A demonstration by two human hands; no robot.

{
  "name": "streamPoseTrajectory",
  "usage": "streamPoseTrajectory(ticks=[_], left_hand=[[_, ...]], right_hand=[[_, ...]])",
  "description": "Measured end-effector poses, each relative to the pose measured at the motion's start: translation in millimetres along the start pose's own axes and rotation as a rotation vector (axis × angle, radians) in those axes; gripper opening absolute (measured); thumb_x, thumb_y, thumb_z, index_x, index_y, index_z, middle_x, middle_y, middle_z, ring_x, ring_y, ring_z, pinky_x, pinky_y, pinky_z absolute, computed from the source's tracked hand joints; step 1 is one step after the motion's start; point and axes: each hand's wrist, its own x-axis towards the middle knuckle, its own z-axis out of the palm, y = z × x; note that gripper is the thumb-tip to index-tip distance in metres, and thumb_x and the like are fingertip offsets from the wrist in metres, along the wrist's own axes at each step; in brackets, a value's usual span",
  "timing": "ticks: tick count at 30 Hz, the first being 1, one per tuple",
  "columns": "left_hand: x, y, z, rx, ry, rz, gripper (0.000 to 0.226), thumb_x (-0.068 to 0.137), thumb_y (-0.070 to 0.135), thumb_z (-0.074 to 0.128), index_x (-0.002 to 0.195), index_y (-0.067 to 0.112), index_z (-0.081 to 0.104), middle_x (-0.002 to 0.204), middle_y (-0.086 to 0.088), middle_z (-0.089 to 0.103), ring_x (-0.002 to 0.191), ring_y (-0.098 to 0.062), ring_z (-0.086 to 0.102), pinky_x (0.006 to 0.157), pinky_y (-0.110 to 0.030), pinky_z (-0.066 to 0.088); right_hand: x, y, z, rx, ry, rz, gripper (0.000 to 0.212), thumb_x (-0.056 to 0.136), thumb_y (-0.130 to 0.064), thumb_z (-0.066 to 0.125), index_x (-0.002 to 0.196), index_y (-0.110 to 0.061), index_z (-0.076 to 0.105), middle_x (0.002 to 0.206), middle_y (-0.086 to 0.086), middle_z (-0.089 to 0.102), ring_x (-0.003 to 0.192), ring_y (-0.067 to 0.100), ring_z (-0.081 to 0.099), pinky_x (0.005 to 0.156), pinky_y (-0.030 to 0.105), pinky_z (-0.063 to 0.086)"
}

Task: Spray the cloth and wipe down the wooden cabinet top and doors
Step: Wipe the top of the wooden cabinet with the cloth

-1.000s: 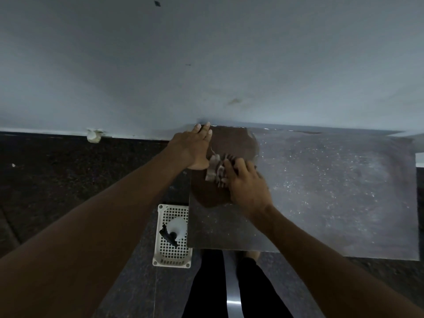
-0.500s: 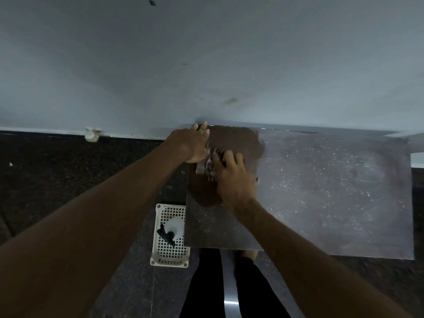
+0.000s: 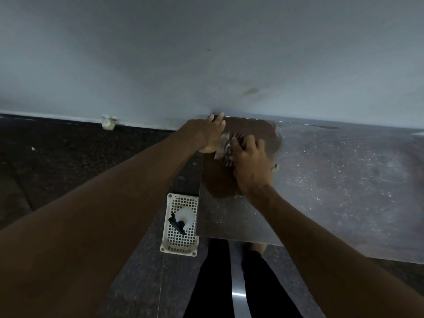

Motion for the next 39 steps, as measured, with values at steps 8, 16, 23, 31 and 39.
streamPoseTrajectory(ticks=[8,16,23,31,39], left_hand=[[8.3,3.7,45.9,0.095,0.182,-0.009,0.109,0.092,0.073,0.039,0.156,0.005,-0.017,0.163,-0.012,-0.029,0.153,-0.029,-0.019,0.124,-0.055,-0.001],[10.7,7.8,53.2,0.185,0.288,-0.021,0.119,0.087,0.078,0.044,0.155,-0.004,-0.009,0.164,-0.022,-0.019,0.153,-0.038,-0.01,0.118,-0.068,0.001],[7.4,10.7,31.1,0.285,0.219,-0.031,0.113,0.085,0.073,0.056,0.157,0.0,0.01,0.166,-0.022,-0.006,0.153,-0.039,0.007,0.112,-0.075,0.015],[6.4,19.2,35.5,0.292,0.228,-0.062,0.125,0.078,0.079,0.058,0.156,-0.004,0.009,0.164,-0.028,-0.007,0.152,-0.044,0.005,0.114,-0.071,0.019],[7.7,32.4,42.5,0.292,0.272,-0.111,0.114,0.084,0.064,0.067,0.155,-0.006,0.012,0.162,-0.032,-0.004,0.151,-0.048,0.006,0.118,-0.065,0.017]], right_hand=[[-117.9,-27.8,58.2,-0.027,-0.013,-0.284,0.072,0.057,-0.024,0.087,0.126,-0.018,0.066,0.11,0.005,0.055,0.102,0.027,0.049,0.06,0.037,0.055],[-102.5,-3.2,50.3,-0.018,-0.047,-0.17,0.076,0.063,-0.02,0.084,0.134,-0.017,0.059,0.114,0.01,0.058,0.099,0.034,0.059,0.057,0.04,0.057],[-100.4,-48.3,60.0,0.042,0.01,-0.074,0.063,0.069,-0.018,0.082,0.129,-0.015,0.064,0.111,0.013,0.06,0.093,0.033,0.057,0.054,0.04,0.055],[-147.1,-45.8,77.1,0.021,-0.045,-0.229,0.066,0.055,-0.024,0.091,0.118,-0.019,0.071,0.104,0.005,0.063,0.093,0.028,0.061,0.054,0.035,0.055],[-58.8,-68.4,62.9,0.106,0.041,0.053,0.034,0.09,-0.02,0.067,0.123,-0.015,0.062,0.127,0.007,0.054,0.118,0.029,0.051,0.07,0.041,0.058]])
